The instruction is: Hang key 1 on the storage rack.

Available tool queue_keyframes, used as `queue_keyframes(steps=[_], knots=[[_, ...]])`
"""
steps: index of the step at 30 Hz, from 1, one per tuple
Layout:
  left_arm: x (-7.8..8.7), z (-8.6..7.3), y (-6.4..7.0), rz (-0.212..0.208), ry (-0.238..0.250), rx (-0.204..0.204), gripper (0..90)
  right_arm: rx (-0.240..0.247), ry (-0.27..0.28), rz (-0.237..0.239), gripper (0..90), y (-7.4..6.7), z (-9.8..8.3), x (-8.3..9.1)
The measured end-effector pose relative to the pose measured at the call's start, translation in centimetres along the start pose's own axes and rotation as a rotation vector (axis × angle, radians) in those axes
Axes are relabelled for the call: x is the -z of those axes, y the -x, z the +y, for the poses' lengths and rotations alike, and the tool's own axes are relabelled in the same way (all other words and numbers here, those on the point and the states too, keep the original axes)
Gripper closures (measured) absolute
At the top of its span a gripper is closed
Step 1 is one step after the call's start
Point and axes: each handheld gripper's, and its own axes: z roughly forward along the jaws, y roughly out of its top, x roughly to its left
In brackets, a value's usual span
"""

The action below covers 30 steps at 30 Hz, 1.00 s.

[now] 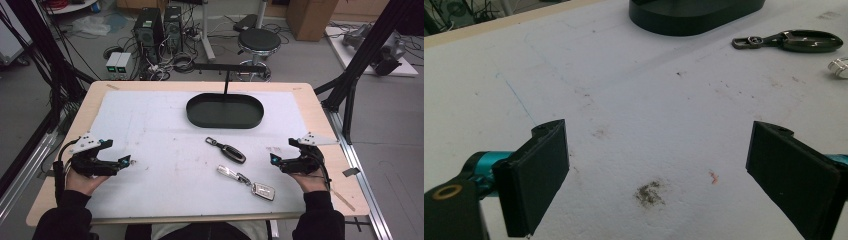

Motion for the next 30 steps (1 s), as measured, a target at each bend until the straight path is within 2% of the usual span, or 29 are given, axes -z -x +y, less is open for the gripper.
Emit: queue_keyframes(steps=[12,16,22,25,26,30], knots=[[0.0,-0.2,0.0,0.005,-0.008,0.005,10.7,0.089,-0.078,0.048,1.1,-1.8,1.6,-2.6],[0.0,-0.5,-0.2,0.003,-0.008,0.009,10.6,0.128,-0.11,0.064,1.1,-2.4,3.0,-3.5],[0.1,-0.7,-0.5,0.004,-0.003,0.021,10.6,0.152,-0.132,0.068,1.1,-2.7,4.4,-4.3],[0.0,-0.7,-0.5,0.005,-0.005,0.022,10.7,0.144,-0.14,0.07,1.1,-2.8,4.9,-4.9],[-0.1,-0.8,-0.6,0.0,-0.01,0.023,10.6,0.128,-0.144,0.08,1.1,-2.8,5.1,-5.2],[-0.3,-1.0,-0.7,-0.004,-0.02,0.024,10.6,0.141,-0.171,0.092,1.1,-3.3,5.8,-6.5]])
